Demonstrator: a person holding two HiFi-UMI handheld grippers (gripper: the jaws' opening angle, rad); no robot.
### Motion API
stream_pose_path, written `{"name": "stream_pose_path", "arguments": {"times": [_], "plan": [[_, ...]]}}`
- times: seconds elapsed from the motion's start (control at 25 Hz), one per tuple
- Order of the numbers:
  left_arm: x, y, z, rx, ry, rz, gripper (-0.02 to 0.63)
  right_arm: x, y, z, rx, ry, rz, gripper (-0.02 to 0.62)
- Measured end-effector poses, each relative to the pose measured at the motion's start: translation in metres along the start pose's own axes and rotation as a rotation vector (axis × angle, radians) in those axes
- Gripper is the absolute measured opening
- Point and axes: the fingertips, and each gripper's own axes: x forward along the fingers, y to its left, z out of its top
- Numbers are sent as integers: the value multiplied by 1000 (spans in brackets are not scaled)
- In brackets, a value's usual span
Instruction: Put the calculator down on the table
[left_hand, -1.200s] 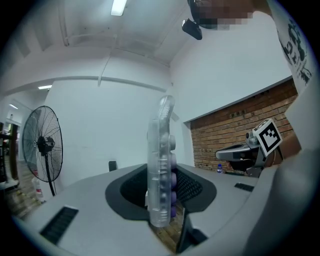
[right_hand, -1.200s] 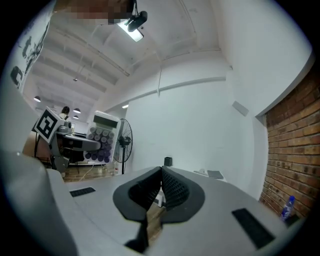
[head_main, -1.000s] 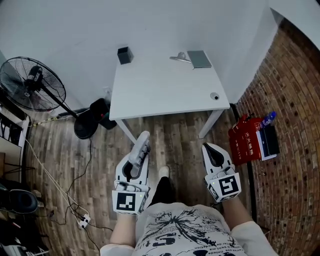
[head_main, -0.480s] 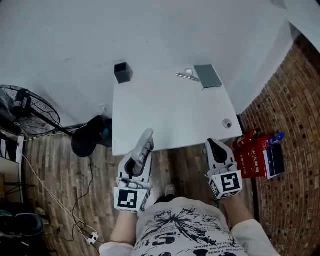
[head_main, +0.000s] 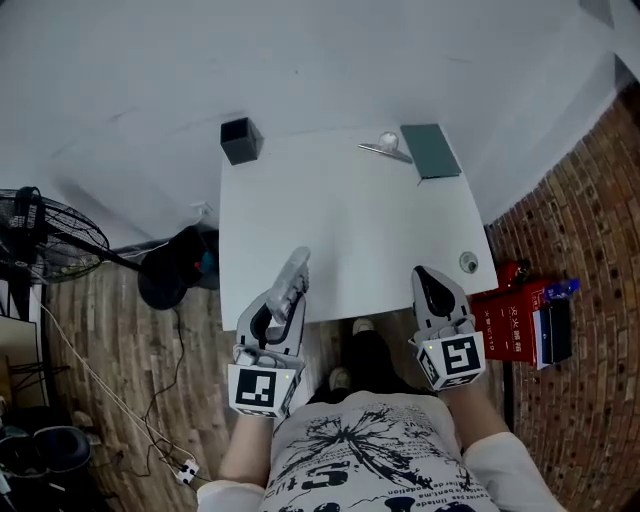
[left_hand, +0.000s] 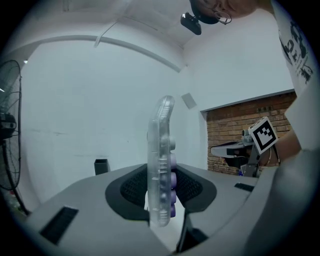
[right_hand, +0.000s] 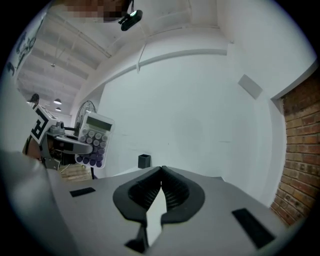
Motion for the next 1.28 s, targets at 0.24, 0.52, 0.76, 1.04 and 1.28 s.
{"name": "stream_pose_path", "arguments": {"times": [0.24, 0.52, 0.76, 1.04, 1.28], "plan": [[59, 14, -16, 27, 105, 10, 141, 59, -28, -2, -14, -3, 57, 15], [137, 27, -45, -5, 185, 16, 141, 127, -64, -18, -12, 43, 116, 15], [181, 22, -92, -99, 299, -28, 141, 161, -75, -52, 13, 123, 158, 15], [206, 14, -150, -144, 442, -65, 141, 187, -82, -84, 37, 185, 192, 15], [215, 14, -179, -211, 495, -68, 141, 195, -84, -98, 53, 213, 213, 15]]}}
